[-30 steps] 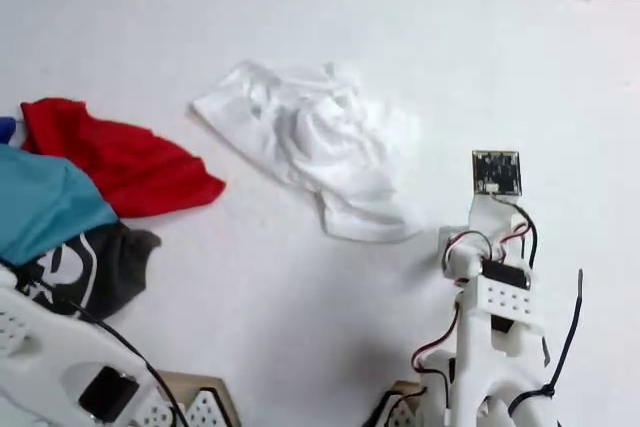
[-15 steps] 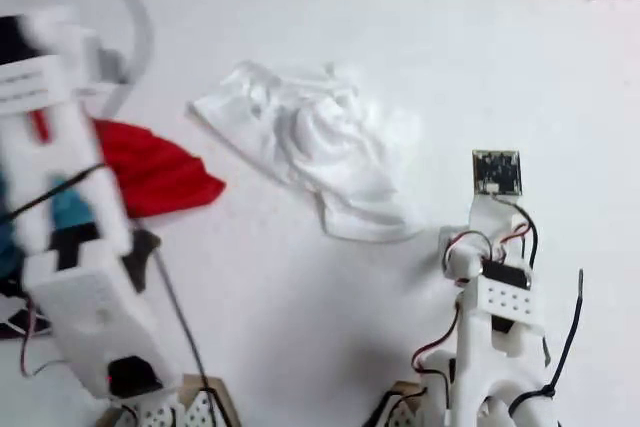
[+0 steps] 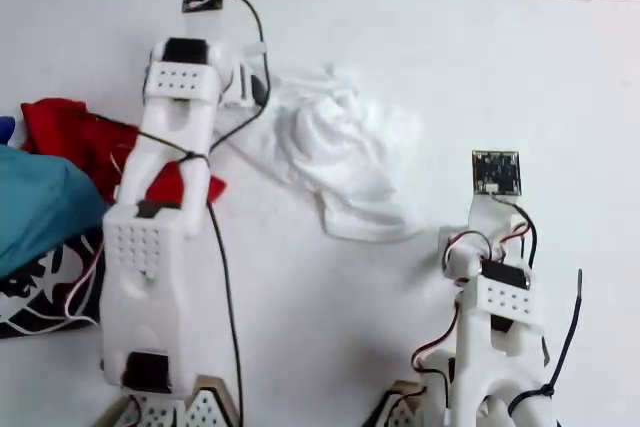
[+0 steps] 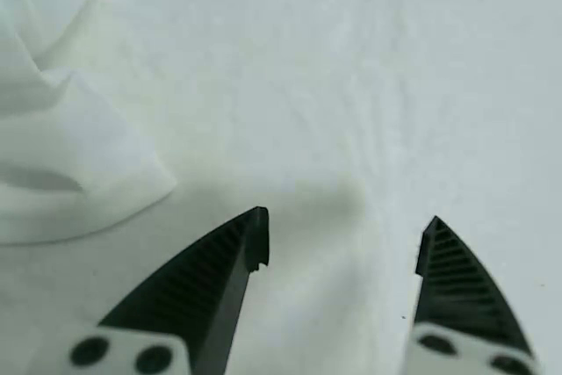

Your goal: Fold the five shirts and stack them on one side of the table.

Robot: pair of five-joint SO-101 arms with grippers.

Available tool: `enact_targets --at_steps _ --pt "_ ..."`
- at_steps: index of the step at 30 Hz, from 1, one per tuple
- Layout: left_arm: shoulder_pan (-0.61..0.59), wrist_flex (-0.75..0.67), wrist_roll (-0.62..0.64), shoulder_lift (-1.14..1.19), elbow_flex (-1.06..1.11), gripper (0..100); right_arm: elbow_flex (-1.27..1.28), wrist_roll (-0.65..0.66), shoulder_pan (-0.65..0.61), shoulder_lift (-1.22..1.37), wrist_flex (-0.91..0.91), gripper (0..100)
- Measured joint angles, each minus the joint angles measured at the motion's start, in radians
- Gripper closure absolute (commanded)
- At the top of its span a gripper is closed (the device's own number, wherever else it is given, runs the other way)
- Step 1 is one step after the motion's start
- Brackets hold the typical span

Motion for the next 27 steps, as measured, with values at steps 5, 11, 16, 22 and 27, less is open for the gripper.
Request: enact_targets --at_steps 5,11,16,22,27 --pt "0.006 -0.101 0.000 0.061 0.000 78 0.000 0.000 0.000 0.000 0.000 72.3" --pt "0.009 -0.103 -0.017 0.089 -0.002 97 0.000 0.000 0.000 0.000 0.000 72.3" --pt "0.012 0.091 -0.092 0.091 -0.140 97 0.000 0.000 0.000 0.000 0.000 72.3" --pt "0.009 0.423 -0.080 0.089 -0.440 97 0.000 0.000 0.000 0.000 0.000 72.3" --pt "-0.055 0.453 -0.080 0.081 -0.453 97 0.000 0.000 0.000 0.000 0.000 72.2"
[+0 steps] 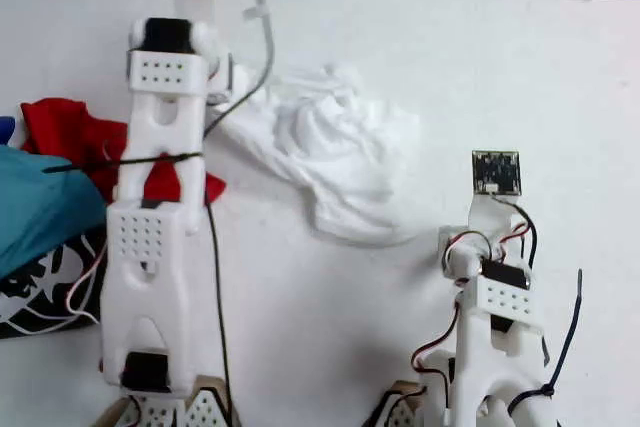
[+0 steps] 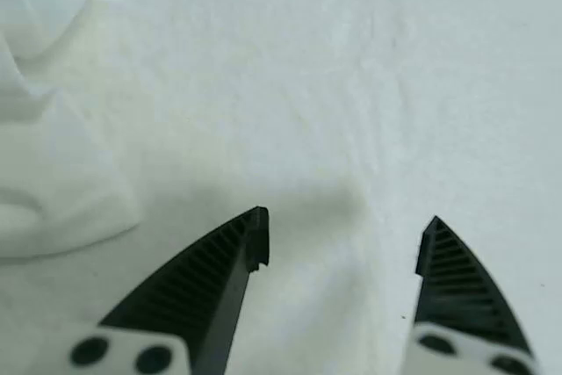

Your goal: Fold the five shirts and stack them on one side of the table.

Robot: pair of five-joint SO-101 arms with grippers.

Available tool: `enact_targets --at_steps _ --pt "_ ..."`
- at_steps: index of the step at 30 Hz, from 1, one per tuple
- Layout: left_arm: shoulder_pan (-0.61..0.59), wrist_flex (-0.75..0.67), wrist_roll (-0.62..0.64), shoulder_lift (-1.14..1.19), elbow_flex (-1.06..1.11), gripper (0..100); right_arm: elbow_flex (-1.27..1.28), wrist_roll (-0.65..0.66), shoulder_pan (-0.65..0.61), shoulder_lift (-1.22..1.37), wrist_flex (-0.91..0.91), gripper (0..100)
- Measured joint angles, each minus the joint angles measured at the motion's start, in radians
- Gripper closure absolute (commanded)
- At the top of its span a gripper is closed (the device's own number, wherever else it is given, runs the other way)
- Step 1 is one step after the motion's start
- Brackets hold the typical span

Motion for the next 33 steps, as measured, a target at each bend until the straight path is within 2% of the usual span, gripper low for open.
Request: enact_targets --at_steps 3,7,12,17,24,33 --pt "-0.044 0.000 0.003 -0.058 0.075 97 0.000 0.000 -0.020 0.000 0.000 72.1" --pt "-0.100 0.000 0.003 -0.173 0.236 97 -0.075 0.029 -0.163 0.002 0.115 72.1" --pt "-0.144 0.000 0.003 -0.273 0.431 97 -0.373 0.021 -0.354 0.129 0.338 72.0" --pt "-0.153 0.000 0.003 -0.281 0.476 97 -0.637 0.021 -0.514 0.399 0.517 72.0" --pt "-0.153 -0.014 0.002 -0.285 0.476 97 -0.715 0.021 -0.559 0.700 0.559 72.0" --pt "-0.153 -0.072 0.002 -0.287 0.485 97 -0.738 0.015 -0.660 0.743 0.577 72.0"
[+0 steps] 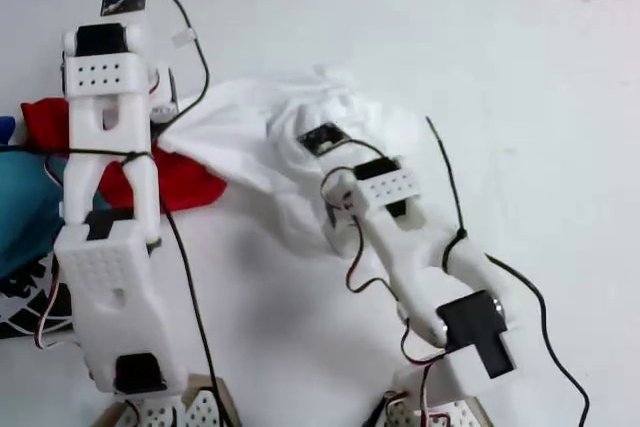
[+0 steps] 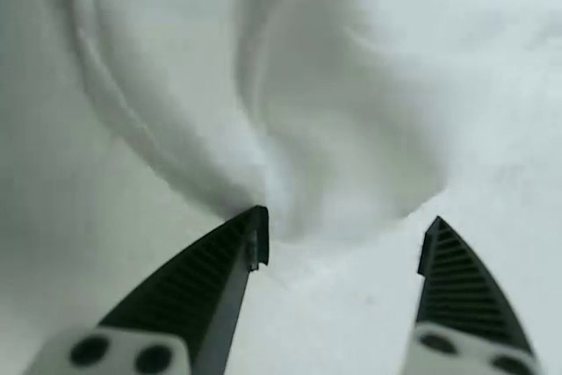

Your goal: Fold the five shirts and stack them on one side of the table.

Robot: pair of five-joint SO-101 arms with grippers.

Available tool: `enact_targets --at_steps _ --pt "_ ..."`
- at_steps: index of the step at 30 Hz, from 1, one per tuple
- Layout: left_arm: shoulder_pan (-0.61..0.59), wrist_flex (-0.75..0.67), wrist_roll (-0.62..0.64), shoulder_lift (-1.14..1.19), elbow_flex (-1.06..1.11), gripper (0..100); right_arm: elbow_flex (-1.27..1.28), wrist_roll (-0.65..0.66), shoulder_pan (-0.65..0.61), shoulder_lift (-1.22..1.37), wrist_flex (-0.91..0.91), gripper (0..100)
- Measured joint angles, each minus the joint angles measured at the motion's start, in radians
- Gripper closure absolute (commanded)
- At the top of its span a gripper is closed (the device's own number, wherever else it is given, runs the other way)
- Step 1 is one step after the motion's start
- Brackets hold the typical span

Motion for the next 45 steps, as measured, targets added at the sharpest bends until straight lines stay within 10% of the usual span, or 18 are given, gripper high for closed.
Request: enact_targets --at_steps 26,33,45 --pt "0.000 -0.003 0.000 0.000 0.000 97 -0.018 0.000 -0.034 0.091 0.003 72.5" --pt "0.000 -0.003 0.000 0.000 0.000 97 -0.129 -0.003 -0.026 0.196 0.057 99.1" --pt "0.005 0.000 0.000 0.000 0.003 97 -0.311 0.000 0.172 0.038 0.227 98.1"
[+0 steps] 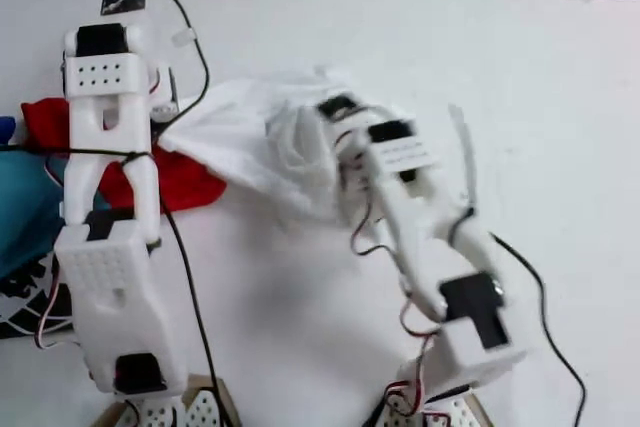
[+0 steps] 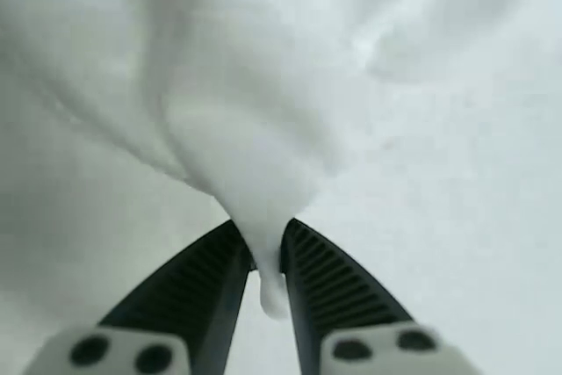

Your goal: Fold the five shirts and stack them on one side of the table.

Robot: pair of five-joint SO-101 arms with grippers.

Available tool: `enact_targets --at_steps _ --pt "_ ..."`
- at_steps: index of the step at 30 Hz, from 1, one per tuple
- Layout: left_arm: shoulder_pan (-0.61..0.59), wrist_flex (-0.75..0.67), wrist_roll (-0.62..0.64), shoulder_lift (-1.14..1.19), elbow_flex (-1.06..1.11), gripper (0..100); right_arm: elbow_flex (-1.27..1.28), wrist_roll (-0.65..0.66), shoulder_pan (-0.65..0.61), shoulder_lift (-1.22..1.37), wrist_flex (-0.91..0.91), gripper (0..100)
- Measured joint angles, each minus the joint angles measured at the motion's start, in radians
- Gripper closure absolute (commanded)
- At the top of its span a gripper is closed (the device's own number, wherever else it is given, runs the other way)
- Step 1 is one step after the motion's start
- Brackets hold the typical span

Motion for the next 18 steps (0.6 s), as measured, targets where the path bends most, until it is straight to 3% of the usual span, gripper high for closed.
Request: enact_targets --at_steps 11,18 --pt "0.219 0.071 -0.002 -0.101 0.000 97 -0.092 0.051 0.269 -0.236 0.002 98.1" --pt "0.298 0.072 -0.002 -0.219 0.109 85 -0.092 0.143 0.434 -0.242 0.002 98.1"
